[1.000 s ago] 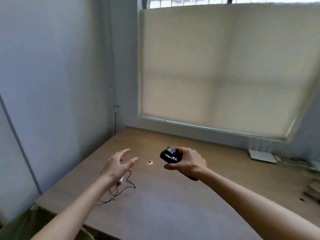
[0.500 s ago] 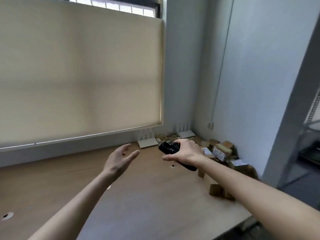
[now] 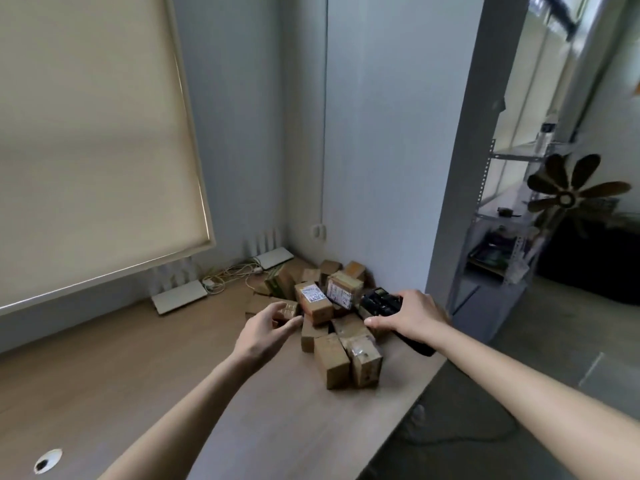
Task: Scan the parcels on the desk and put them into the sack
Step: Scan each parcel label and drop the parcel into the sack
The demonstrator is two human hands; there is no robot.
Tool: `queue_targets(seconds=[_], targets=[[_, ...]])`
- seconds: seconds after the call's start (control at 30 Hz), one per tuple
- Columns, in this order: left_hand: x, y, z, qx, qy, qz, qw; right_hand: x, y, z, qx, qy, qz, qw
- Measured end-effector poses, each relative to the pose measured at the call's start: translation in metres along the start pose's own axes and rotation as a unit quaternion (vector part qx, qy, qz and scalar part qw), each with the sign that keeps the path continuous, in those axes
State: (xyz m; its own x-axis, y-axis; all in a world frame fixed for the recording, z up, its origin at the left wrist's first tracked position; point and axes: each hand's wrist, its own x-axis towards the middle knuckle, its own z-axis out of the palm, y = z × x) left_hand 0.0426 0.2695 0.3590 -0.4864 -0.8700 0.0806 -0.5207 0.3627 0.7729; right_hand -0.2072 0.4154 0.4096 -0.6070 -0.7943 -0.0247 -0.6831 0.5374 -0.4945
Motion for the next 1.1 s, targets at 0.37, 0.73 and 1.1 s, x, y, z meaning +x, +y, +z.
queue_targets(seconds=[0.37, 0.73, 1.1], targets=[[0.174, -0.027, 0.095, -0.004, -0.096, 0.009, 0.995, 0.142, 0.038, 0.043, -0.026, -0.005, 0.112, 0.993], [0.249, -0.08, 0.201, 0.048, -0.205, -0.027, 0.977, 0.213, 0.114, 0.125, -0.017, -0.084, 0.214, 0.973], [0.272, -0.123, 0.312, 0.076, -0.261, -0.103, 0.957, 0.27, 0.2, 0.212, 0.082, -0.205, 0.298, 0.929]])
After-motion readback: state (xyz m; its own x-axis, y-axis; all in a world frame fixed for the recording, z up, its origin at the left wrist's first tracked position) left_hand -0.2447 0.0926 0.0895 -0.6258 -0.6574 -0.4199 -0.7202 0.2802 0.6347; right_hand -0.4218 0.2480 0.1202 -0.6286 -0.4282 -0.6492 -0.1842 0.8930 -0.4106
